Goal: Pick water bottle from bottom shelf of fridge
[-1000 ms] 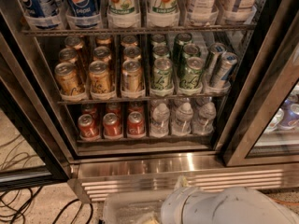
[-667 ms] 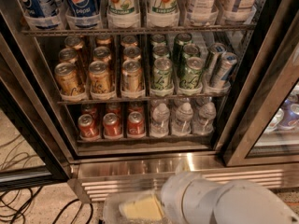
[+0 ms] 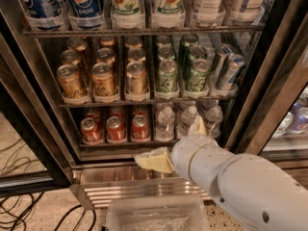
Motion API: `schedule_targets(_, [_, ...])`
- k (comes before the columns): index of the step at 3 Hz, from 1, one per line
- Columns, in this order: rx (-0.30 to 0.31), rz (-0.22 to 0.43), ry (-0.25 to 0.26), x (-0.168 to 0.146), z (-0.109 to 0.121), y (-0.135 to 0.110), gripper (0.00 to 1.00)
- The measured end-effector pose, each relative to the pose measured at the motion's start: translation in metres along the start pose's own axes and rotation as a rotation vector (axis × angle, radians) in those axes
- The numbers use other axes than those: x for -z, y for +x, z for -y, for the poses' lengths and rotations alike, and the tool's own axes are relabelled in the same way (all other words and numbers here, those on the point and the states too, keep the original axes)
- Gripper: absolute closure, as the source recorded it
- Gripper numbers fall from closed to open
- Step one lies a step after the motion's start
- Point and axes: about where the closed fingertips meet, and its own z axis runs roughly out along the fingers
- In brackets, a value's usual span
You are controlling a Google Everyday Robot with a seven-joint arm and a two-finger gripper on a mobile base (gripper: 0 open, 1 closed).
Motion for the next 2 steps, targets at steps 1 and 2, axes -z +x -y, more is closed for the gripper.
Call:
schedule_targets(1, [0.006, 0.007, 0.026, 0.0000, 0.0060, -0.0028, 0.00])
schedule_targets(2, [-0.061, 0.020, 0.026, -0.0003, 0.0012, -0.0024, 0.00])
